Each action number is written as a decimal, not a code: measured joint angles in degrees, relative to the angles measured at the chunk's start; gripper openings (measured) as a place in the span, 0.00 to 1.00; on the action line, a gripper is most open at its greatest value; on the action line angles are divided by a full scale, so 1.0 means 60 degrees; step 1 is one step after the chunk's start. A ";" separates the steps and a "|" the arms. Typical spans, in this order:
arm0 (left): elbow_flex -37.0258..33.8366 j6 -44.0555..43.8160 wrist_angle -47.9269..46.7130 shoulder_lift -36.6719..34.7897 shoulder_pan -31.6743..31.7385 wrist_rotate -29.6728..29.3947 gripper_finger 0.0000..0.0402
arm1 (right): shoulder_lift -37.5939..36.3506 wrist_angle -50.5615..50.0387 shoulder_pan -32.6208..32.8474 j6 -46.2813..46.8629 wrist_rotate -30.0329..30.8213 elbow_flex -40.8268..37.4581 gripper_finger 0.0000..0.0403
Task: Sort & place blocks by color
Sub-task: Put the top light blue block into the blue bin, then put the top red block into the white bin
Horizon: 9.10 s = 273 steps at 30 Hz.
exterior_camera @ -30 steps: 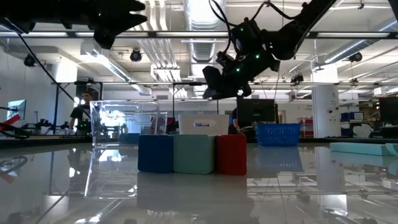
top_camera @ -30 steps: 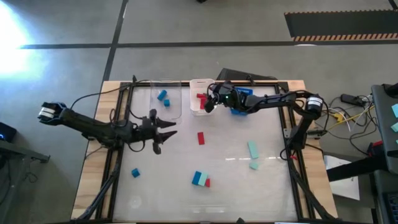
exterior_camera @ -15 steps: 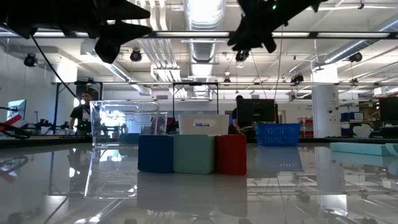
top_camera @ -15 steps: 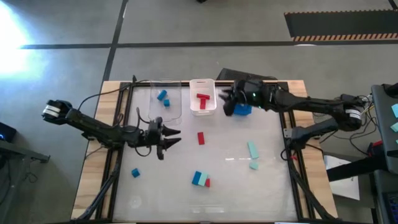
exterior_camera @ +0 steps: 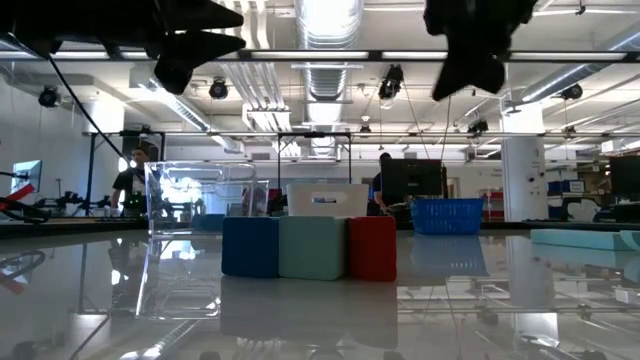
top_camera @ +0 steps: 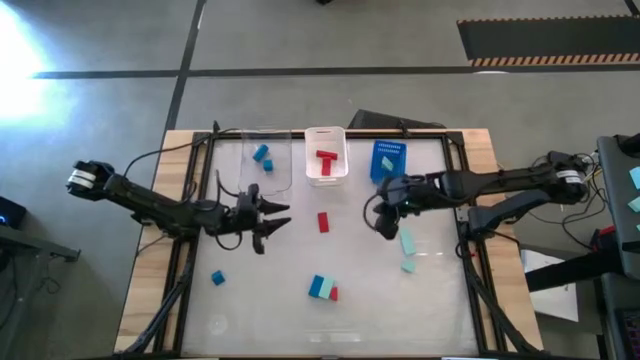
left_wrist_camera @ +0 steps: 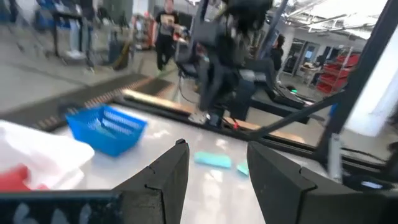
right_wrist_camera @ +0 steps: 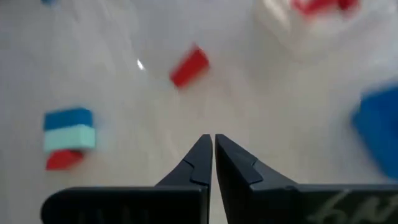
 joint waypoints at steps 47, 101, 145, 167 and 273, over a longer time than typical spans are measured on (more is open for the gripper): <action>0.0122 0.5508 0.1788 -0.1387 0.0213 -0.2296 0.37 | 0.3902 -0.3865 0.1303 0.5343 -0.1395 -0.0738 0.65; 0.0060 0.6015 0.1977 -0.1732 0.0233 -0.2287 0.37 | 0.2500 -0.1439 0.1085 0.5861 0.0261 -0.1534 0.29; 0.0068 0.6514 0.2294 -0.1699 0.0236 -0.2285 0.37 | 0.0804 0.2441 -0.5081 0.0156 0.1171 -0.1515 0.41; 0.0059 0.6434 0.2307 -0.1643 0.0236 -0.2285 0.37 | 0.0791 0.6690 -0.0866 0.1523 0.2585 -0.1512 0.27; -0.0100 0.6470 0.2396 -0.1579 0.0236 -0.2281 0.37 | 0.8889 0.2173 -0.4127 -0.1997 0.2841 0.6823 0.31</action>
